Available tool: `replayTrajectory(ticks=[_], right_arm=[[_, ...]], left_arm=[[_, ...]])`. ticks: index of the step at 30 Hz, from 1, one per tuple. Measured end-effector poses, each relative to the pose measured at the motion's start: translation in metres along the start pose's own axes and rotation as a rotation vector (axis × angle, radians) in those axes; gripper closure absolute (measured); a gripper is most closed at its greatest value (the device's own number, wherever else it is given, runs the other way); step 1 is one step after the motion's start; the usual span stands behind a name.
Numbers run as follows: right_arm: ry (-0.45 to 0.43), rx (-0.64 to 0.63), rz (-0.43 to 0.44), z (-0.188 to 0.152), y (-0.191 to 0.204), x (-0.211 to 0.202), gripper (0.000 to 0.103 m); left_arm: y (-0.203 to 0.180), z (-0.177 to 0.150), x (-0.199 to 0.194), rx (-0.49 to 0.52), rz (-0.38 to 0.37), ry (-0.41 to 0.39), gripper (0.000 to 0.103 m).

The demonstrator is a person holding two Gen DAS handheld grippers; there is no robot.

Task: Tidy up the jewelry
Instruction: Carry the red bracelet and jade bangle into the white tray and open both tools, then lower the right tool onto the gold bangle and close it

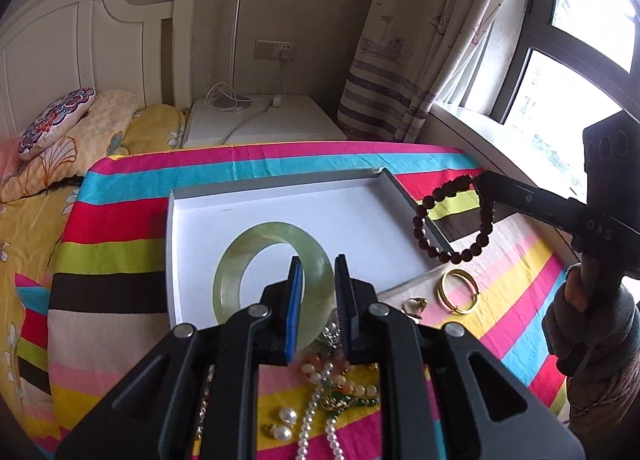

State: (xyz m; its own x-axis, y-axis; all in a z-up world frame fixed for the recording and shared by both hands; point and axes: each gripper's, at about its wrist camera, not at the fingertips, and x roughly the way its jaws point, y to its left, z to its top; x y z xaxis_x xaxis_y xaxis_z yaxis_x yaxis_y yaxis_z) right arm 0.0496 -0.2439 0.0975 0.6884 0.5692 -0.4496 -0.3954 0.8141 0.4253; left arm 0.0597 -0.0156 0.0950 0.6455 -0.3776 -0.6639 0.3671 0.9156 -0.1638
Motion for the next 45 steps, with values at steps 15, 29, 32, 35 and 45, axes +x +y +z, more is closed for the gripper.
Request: replayTrajectory(ticks=[15,29,32,35,45], right_arm=[[0.150,-0.049,-0.220,0.014,-0.020,0.109,0.087],[0.115,-0.039,-0.181,0.001,-0.029,0.053,0.060],[0.119,-0.083,-0.192,-0.011,-0.032,0.035,0.059],[0.130,-0.112,-0.198,-0.027,-0.037,0.018,0.047],[0.237,-0.226,-0.257,-0.081,-0.032,-0.003,0.033]], left_arm=[[0.050,0.034,0.084,-0.091,0.188,0.113,0.086],[0.025,0.027,0.033,-0.040,0.217,-0.016,0.028],[0.013,0.014,0.017,-0.013,0.222,-0.039,0.014],[0.004,-0.005,0.003,-0.020,0.221,-0.056,0.011],[-0.012,-0.079,-0.025,-0.099,0.220,-0.073,0.008]])
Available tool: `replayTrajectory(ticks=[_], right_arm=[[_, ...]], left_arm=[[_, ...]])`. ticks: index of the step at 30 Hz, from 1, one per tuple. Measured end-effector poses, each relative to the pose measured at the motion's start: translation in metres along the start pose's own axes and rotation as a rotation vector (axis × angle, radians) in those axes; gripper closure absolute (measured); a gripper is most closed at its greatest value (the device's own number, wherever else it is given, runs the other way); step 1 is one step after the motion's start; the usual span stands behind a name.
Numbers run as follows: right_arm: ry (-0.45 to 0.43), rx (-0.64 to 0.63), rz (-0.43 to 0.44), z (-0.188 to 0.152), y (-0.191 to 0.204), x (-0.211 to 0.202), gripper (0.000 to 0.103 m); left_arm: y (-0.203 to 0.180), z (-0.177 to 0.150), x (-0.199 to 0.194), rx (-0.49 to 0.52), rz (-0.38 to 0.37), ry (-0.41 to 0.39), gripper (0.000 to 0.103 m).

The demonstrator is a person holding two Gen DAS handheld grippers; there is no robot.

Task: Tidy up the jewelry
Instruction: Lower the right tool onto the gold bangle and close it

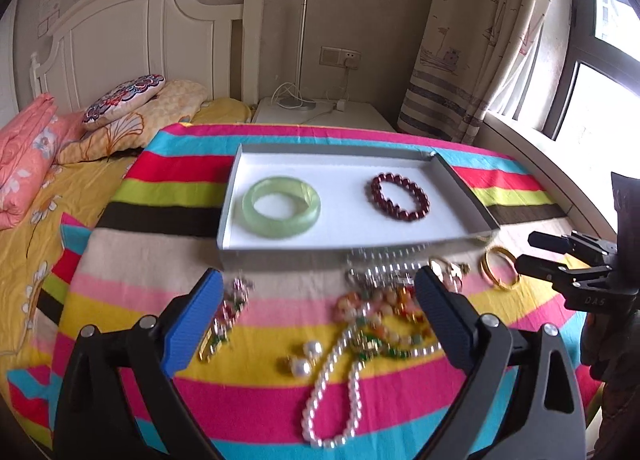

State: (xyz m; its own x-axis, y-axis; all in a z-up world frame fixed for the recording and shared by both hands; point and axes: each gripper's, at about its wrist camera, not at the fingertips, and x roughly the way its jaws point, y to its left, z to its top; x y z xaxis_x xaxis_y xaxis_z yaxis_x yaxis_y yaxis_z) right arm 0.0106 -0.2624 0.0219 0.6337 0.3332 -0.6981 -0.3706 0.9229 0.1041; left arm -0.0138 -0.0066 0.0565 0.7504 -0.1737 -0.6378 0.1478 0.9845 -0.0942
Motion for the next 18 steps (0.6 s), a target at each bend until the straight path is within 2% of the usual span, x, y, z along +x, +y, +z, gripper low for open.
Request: replayTrajectory(ticks=[4,6,8,9,12,15,18], right_arm=[[0.028,-0.047,-0.021,-0.014,0.011,0.005,0.034],[0.032,-0.054,-0.028,-0.017,0.013,0.007,0.041],[0.031,-0.056,-0.041,-0.018,0.014,0.008,0.043],[0.034,-0.056,-0.040,-0.017,0.014,0.009,0.049],[0.058,-0.066,-0.037,-0.018,0.016,0.015,0.064],[0.074,-0.110,-0.031,-0.020,0.024,0.019,0.072],[0.098,-0.134,-0.048,-0.021,0.030,0.024,0.074]], left_arm=[[-0.006,-0.027,-0.007,0.017,0.009,0.003,0.008],[-0.007,-0.036,-0.007,0.017,-0.003,0.009,0.008],[-0.006,-0.043,-0.006,0.013,-0.018,0.017,0.007],[-0.005,-0.045,-0.003,0.006,-0.027,0.041,0.007],[-0.002,-0.045,-0.008,-0.015,-0.049,0.019,0.007],[0.004,-0.045,-0.008,-0.040,-0.070,0.019,0.007],[0.009,-0.044,-0.009,-0.058,-0.079,0.013,0.007]])
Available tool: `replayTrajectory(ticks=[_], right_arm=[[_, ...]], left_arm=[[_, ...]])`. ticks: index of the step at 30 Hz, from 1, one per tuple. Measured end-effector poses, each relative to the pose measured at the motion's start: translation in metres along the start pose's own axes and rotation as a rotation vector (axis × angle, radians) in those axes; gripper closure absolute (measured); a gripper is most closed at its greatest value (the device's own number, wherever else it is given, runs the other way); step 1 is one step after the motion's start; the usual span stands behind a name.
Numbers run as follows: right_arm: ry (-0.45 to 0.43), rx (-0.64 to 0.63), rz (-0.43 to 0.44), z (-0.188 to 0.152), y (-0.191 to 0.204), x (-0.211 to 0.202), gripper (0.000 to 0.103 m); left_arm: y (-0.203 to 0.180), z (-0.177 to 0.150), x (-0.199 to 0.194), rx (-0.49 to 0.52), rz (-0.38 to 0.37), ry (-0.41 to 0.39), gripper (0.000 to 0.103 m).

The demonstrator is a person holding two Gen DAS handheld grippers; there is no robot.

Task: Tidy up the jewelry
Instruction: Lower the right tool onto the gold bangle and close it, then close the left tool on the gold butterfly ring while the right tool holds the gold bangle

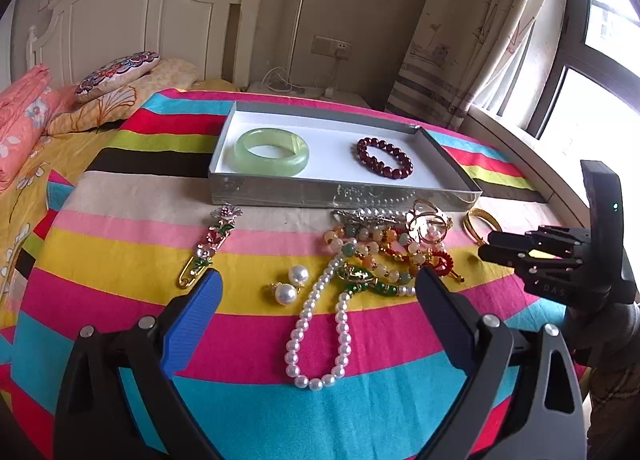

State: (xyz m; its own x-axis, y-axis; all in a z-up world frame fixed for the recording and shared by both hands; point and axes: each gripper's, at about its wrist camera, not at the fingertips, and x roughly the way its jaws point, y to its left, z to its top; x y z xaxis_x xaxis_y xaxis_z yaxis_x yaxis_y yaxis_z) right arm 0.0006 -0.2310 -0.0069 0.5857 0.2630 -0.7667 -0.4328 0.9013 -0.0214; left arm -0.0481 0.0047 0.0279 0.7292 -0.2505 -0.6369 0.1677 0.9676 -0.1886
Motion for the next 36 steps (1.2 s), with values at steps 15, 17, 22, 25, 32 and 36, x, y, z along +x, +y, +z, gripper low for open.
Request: replayTrajectory(ticks=[15,17,22,25,32,36], right_arm=[[0.011,0.061,-0.002,-0.002,0.003,-0.001,0.096],[0.014,0.115,0.043,-0.005,0.000,-0.003,0.096],[0.017,0.116,0.060,-0.003,0.000,-0.001,0.095],[0.015,0.098,0.050,0.000,0.003,0.001,0.095],[0.003,0.038,-0.027,-0.003,0.015,0.000,0.097],[-0.013,0.083,-0.031,-0.005,0.006,-0.003,0.098]], left_arm=[[0.002,0.001,-0.001,-0.018,-0.006,-0.003,0.007],[0.002,0.001,0.000,-0.019,-0.008,0.001,0.007],[0.002,0.002,0.001,-0.019,-0.006,0.005,0.007],[-0.001,0.002,0.002,-0.004,0.011,0.010,0.007],[-0.058,0.006,0.022,0.253,0.057,0.075,0.007],[-0.081,0.018,0.038,0.313,0.049,0.087,0.021]])
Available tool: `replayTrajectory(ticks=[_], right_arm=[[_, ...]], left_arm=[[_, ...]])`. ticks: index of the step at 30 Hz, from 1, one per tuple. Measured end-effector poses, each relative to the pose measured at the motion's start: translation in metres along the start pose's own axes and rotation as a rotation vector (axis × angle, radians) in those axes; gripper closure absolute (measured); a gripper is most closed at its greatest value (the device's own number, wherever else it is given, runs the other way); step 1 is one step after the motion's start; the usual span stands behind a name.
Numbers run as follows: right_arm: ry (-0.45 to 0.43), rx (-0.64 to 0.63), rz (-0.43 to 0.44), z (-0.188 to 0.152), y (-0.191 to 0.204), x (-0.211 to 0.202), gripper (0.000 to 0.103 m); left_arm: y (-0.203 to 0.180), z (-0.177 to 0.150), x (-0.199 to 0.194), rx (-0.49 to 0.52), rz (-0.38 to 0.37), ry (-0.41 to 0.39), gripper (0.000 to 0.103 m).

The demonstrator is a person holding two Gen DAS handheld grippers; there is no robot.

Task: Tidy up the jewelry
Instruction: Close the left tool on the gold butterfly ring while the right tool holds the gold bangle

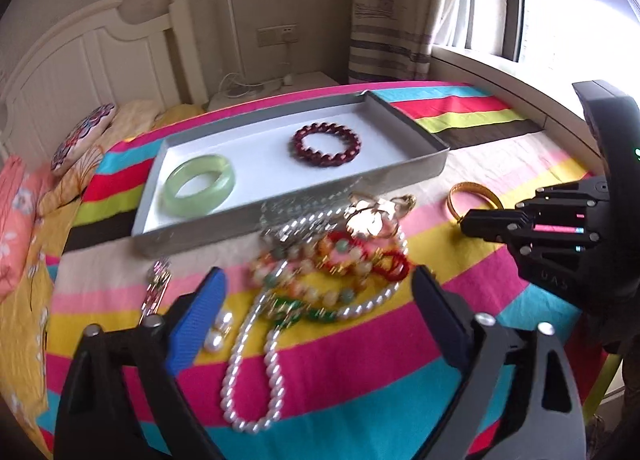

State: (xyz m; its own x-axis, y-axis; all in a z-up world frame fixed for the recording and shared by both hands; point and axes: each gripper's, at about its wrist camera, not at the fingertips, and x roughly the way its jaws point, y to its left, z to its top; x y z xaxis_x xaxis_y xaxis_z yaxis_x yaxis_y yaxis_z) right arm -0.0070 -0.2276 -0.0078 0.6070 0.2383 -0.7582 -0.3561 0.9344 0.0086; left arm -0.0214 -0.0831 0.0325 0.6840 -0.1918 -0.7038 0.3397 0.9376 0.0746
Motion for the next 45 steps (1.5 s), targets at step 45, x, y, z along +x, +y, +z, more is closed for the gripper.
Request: replayTrajectory(ticks=[45], right_arm=[[0.008,-0.031,0.043,0.007,0.000,0.001,0.079]], left_arm=[[-0.037,0.020,0.009,0.122,-0.078,-0.033,0.065]])
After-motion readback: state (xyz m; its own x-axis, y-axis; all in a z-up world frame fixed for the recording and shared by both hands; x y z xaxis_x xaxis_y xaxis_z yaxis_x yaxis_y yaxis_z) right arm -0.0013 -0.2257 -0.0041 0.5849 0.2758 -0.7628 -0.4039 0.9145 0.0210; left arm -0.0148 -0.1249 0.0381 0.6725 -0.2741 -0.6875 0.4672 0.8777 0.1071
